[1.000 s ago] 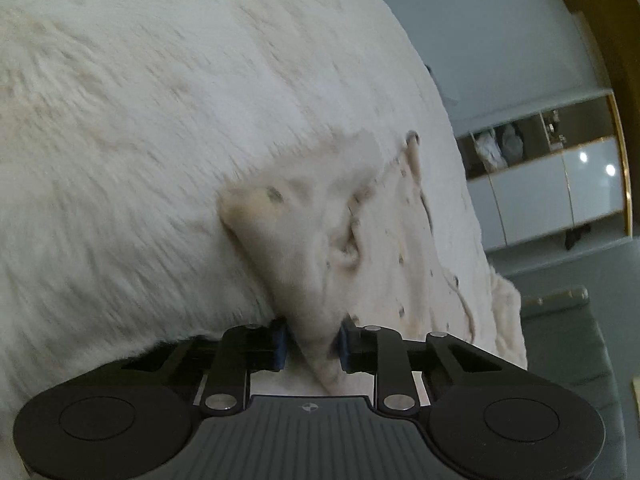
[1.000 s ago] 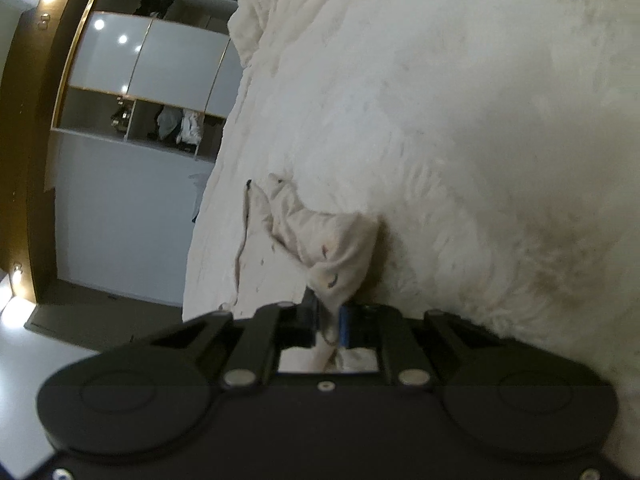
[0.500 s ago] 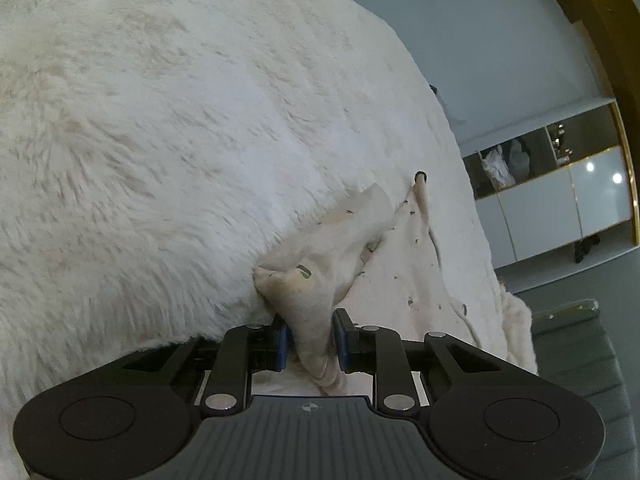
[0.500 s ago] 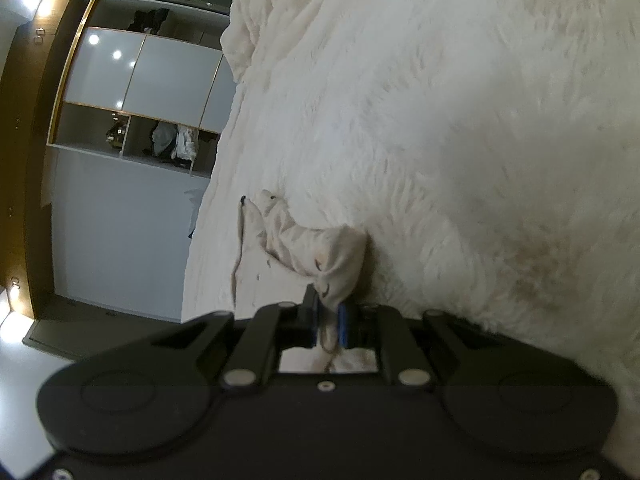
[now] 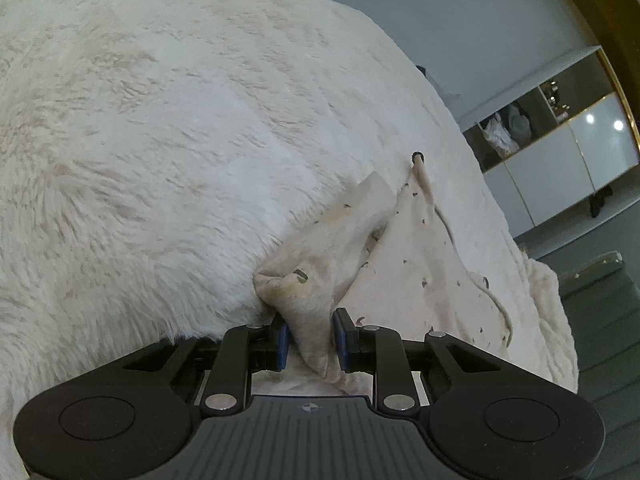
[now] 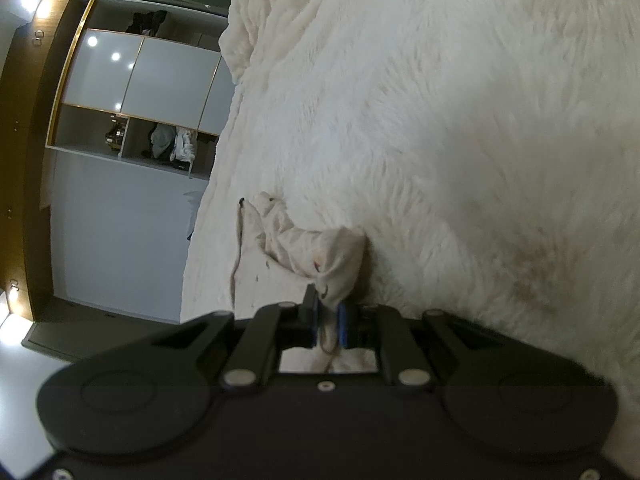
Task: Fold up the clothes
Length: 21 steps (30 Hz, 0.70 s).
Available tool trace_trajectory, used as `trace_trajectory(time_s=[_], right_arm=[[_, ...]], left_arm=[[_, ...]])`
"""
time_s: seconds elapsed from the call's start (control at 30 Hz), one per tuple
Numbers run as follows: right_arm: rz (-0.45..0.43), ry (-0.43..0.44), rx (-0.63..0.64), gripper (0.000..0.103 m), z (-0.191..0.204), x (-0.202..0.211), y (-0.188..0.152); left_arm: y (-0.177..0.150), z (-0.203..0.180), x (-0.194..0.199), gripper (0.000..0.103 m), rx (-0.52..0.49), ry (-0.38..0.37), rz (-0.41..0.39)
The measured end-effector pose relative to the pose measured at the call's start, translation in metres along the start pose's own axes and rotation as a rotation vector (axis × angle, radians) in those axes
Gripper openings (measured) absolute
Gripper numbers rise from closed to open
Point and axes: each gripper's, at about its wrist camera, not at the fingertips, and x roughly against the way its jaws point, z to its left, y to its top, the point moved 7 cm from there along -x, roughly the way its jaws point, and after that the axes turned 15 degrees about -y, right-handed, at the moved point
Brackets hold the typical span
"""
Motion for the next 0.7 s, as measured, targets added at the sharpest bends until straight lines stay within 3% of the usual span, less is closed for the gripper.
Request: trace_trajectory(time_s=[0.2,0.33,0.7], right_arm=[[-0.002,0.001,-0.003,0.008,0.002,0.0,-0.002],[0.0,0.003,-0.006,0.008,0.003,-0.002,-0.002],[0.009,0.02,-0.022,0.008,0.009,-0.011,0.004]], left_arm=[[0.001,-0.001,-0.002,0.022,-0.005,0.005,-0.001],[-0.017,-0.003,0.009,0.022,0.0,0.017,-0.014],[-0.005,-0.001,0.01,0.022,-0.005,0.034,-0.012]])
